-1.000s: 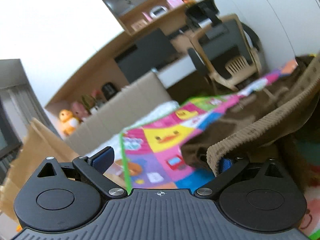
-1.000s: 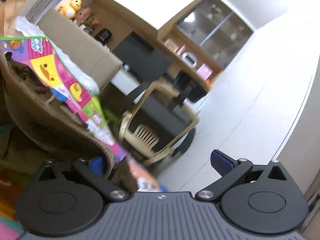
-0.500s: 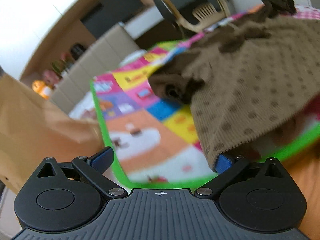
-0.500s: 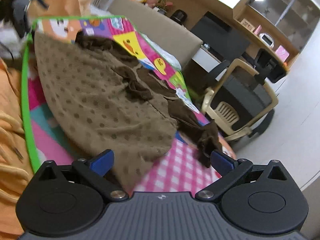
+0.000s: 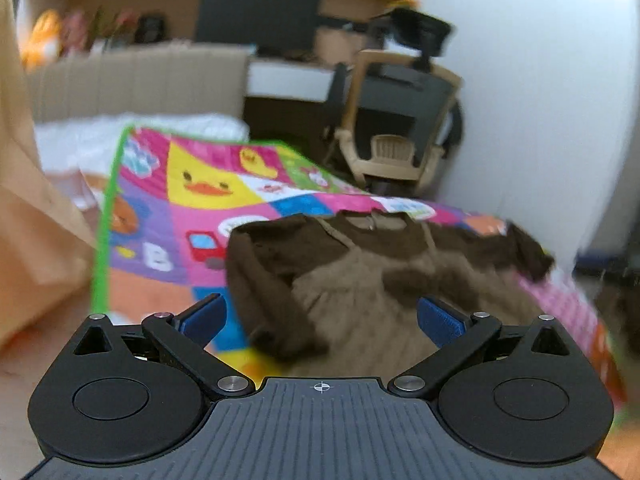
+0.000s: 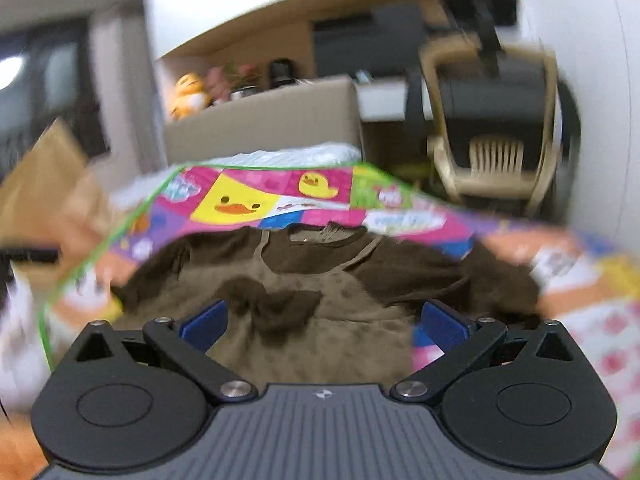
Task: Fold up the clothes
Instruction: 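Smooth the dress flat, front facing up, with both grippers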
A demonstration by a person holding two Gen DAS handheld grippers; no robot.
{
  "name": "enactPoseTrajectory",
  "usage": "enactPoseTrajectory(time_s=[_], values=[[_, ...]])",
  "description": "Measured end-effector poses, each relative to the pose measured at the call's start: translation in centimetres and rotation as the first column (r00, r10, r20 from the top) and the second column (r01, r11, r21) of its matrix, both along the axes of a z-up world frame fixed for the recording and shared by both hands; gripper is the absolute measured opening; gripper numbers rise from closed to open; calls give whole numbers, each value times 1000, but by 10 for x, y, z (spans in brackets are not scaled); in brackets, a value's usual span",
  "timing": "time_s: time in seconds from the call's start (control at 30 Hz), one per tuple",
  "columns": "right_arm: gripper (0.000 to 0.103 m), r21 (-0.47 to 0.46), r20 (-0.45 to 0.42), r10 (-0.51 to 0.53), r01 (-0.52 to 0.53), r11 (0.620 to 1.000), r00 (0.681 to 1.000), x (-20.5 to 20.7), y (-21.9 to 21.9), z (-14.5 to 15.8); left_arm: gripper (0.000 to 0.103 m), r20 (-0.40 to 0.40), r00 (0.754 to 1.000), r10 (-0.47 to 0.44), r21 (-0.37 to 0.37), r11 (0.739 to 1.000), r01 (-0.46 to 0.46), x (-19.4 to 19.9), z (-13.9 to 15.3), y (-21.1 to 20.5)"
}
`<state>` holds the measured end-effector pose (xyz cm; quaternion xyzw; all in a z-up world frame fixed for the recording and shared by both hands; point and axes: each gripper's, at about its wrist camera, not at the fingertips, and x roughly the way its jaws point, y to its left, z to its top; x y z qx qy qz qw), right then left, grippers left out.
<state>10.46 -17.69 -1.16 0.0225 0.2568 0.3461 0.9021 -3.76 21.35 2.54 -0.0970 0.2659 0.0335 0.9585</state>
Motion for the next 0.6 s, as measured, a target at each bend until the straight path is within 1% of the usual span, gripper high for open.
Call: enactPoseTrajectory(time_s=[0.03,0.07,0.1,0.17,0.2,0.27,0.3,0.37,0.43,0.53,0.6], values=[[103,22,-49,2,-1,1000,999,16,10,-8,103,-24,1000,12,2,1000,-11,21,-3,0],[103,23,-85,12,-10,1000,996,30,23,-17,103,-48,999,10,35,999,-9,42,-8,-2],[103,8,-98,24,-23,1000,995,38,35,-25,103,-76,997,14,76,997,-8,58,-14,-2],[103,-45,-104,52,-56,997,993,48,60,-42,103,-144,989,42,112,993,-26,86,-27,2],[103,-61,-113,63,-71,996,992,52,71,-49,103,-159,986,39,85,996,-26,93,-30,5],[103,-53,-145,87,-96,994,986,57,81,-61,103,-167,986,-22,-20,1000,19,106,-34,9],[103,-49,-171,93,-103,993,981,60,85,-68,103,-162,985,-56,-67,997,46,110,-35,9],[103,-40,-216,93,-104,994,972,65,91,-79,103,-138,982,-130,-124,986,113,119,-37,0],[103,-30,-244,78,-88,996,967,68,92,-85,103,-122,976,-181,-155,975,161,129,-43,-13],[103,-31,-253,72,-82,996,965,67,93,-87,103,-103,966,-236,-180,960,215,142,-60,-28],[103,-57,-242,72,-88,994,968,64,96,-87,103,-94,968,-233,-171,962,214,151,-72,-33]])
